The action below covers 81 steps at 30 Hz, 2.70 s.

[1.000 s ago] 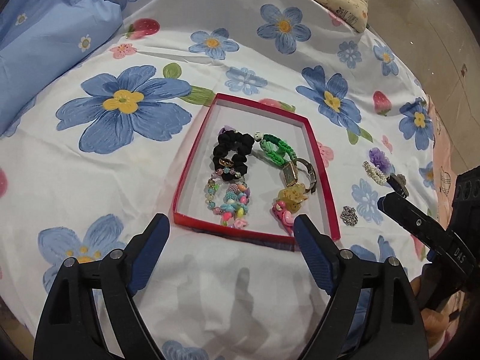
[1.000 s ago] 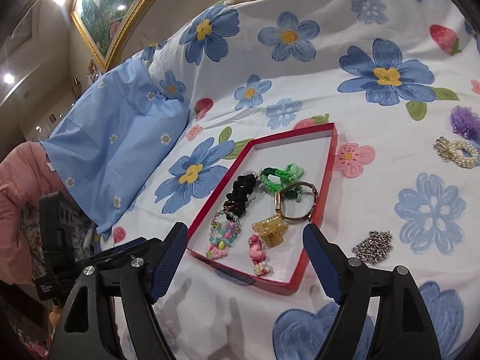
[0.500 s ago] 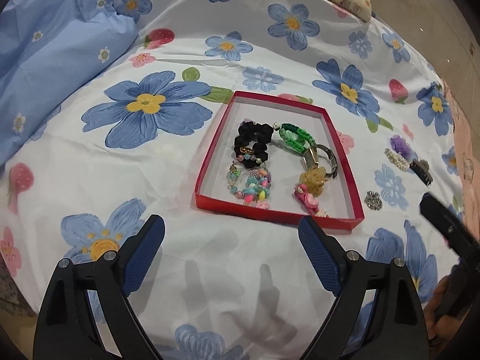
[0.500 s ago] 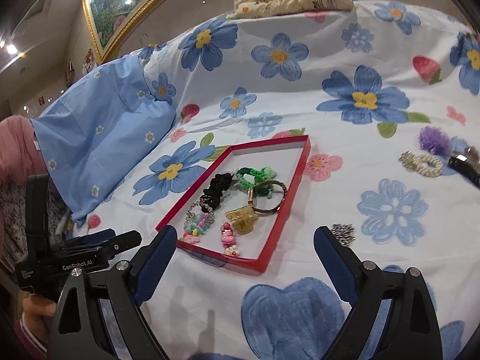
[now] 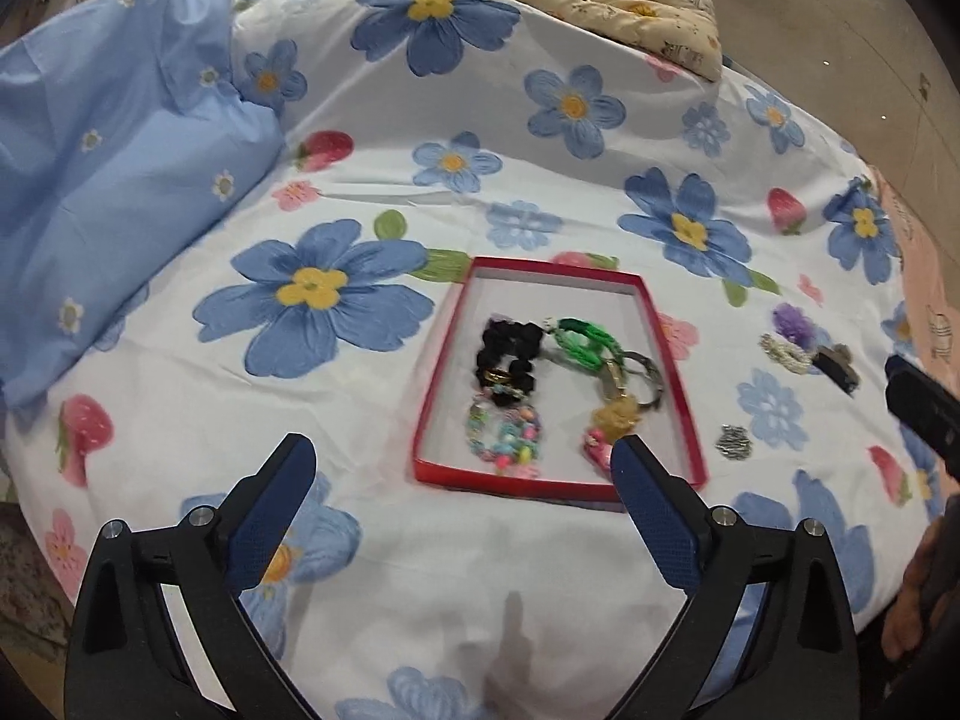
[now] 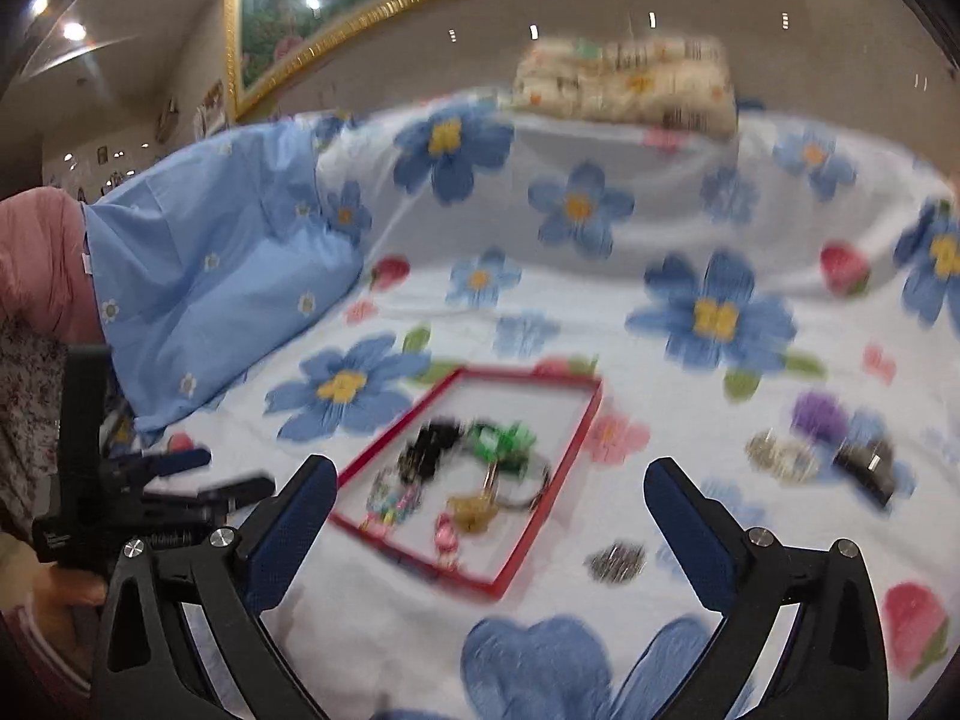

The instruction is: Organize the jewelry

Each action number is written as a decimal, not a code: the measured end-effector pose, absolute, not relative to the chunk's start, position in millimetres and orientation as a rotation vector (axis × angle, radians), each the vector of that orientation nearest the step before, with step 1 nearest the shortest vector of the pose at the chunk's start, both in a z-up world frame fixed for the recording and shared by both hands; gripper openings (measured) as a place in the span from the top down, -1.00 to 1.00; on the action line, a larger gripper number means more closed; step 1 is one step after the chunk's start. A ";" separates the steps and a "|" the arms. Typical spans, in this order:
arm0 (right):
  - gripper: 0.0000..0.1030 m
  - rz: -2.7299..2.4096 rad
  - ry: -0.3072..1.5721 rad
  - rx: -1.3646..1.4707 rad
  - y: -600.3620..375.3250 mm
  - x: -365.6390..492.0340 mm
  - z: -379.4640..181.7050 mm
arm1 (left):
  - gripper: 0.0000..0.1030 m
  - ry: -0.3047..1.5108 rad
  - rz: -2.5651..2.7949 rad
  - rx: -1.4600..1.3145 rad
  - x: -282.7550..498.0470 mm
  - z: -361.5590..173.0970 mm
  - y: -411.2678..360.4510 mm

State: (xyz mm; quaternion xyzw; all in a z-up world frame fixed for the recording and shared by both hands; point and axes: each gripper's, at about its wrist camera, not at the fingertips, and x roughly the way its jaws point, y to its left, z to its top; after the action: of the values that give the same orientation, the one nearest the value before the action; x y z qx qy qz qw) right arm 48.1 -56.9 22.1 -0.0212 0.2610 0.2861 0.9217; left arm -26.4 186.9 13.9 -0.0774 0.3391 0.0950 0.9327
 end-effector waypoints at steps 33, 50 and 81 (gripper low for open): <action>-1.00 0.522 0.585 -0.068 -43.0 58.3 -40.4 | -0.93 0.655 0.299 -0.027 -41.1 -4.4 159.1; -1.00 0.538 0.654 -0.052 -36.2 59.8 -62.7 | -0.93 0.692 0.302 -0.049 -34.8 -16.6 167.0; -1.00 0.542 0.647 -0.058 -35.8 59.2 -60.1 | -0.94 0.700 0.281 -0.040 -31.1 -18.1 165.1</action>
State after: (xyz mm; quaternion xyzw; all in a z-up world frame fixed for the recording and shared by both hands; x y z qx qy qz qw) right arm 59.2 -35.8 -60.1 -0.0283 0.3137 0.2630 0.9119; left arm -31.1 165.1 -18.1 -0.0194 0.3418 0.1372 0.9295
